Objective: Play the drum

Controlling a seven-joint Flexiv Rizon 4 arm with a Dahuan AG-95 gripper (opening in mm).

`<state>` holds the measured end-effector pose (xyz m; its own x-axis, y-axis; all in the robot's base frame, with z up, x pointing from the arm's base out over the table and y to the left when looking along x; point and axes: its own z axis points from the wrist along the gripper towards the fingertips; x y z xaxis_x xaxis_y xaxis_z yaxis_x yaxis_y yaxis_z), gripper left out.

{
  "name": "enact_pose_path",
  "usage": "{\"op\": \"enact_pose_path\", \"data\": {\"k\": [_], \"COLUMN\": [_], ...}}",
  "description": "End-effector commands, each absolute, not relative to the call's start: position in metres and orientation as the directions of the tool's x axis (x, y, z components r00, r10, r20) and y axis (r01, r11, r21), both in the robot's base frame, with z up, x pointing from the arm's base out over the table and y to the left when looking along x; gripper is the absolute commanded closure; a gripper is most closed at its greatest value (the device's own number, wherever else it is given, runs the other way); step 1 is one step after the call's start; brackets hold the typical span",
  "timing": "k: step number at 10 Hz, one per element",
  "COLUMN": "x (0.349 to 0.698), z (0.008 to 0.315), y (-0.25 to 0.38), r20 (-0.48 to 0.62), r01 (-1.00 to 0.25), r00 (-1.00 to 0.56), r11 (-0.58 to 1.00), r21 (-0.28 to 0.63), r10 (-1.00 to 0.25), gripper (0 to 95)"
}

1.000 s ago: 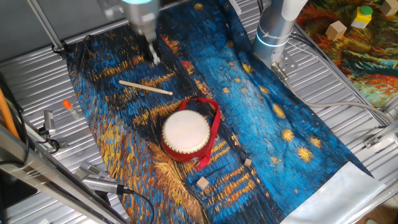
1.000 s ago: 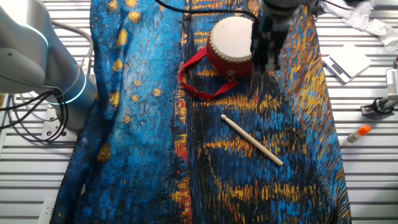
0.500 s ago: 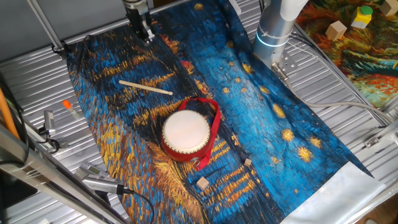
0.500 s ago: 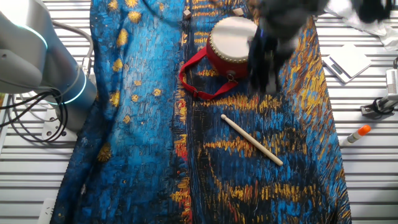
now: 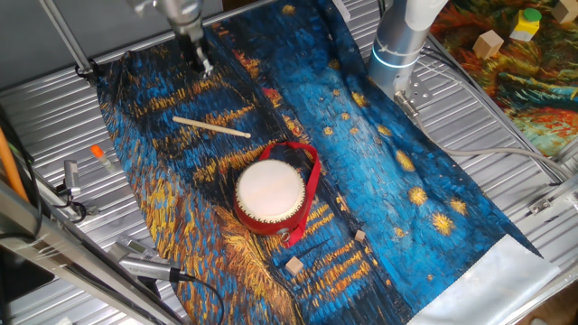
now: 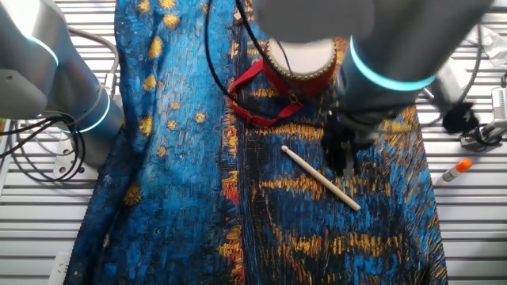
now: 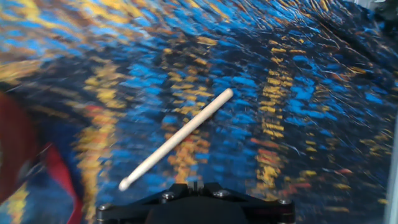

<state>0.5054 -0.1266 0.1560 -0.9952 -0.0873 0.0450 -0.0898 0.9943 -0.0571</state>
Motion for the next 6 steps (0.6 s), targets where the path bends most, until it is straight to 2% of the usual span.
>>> {"op": "enact_pose_path", "data": {"k": [1, 6], "x": [0.5056, 0.5018], "z": [0.1464, 0.1543], "y": [-0.1275, -0.1329], "r20": [0.015, 0.032], "r01": [-0.102, -0.117], "r00": [-0.995, -0.993], "r11": [0.993, 0.991], "r21": [-0.060, -0.057], "r10": [-0.102, -0.116], "gripper": [95.0, 95.0]}}
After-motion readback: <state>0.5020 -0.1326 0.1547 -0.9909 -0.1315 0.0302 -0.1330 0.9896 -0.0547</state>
